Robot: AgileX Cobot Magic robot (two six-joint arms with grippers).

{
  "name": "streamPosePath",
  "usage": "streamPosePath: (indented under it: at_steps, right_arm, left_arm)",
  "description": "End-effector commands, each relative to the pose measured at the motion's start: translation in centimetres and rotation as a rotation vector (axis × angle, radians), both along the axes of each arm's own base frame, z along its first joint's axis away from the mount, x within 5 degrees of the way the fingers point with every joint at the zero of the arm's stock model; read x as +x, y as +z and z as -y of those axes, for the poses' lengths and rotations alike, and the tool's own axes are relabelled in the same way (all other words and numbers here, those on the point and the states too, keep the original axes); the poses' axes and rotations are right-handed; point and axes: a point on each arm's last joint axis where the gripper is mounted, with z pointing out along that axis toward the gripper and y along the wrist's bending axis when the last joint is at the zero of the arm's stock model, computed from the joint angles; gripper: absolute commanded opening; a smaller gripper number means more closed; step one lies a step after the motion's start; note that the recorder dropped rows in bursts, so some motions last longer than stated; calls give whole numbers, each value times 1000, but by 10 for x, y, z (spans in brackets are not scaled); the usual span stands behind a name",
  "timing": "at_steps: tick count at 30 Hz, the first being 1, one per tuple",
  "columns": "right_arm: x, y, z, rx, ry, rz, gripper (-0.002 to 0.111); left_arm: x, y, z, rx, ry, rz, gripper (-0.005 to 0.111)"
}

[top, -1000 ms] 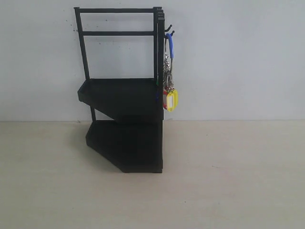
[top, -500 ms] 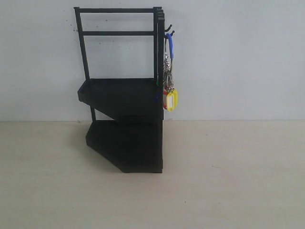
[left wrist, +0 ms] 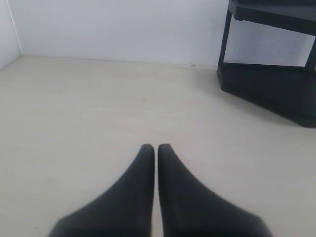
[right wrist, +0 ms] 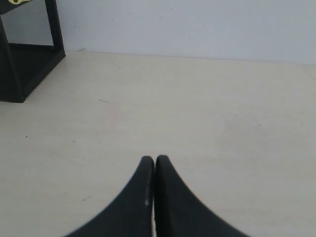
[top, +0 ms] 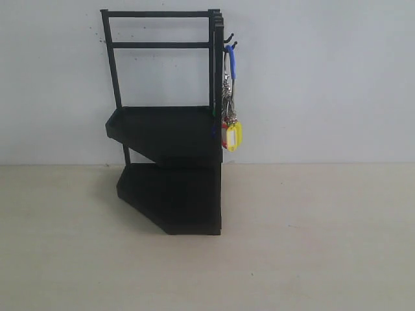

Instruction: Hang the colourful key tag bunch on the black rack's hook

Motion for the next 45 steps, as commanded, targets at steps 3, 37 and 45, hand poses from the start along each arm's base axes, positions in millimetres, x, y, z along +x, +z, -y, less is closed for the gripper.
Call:
streamPosePath:
  at_steps: [3, 37, 45]
  right_arm:
    - [0, 1, 4, -6, -62, 9, 0]
    - [0, 1, 4, -6, -62, 9, 0]
    - [0, 1, 4, -6, -62, 9, 0]
  left_arm:
    - [0, 1, 0, -2, 3, 2, 4]
    - [0, 1, 0, -2, 3, 2, 4]
    - [0, 1, 0, -2, 3, 2, 4]
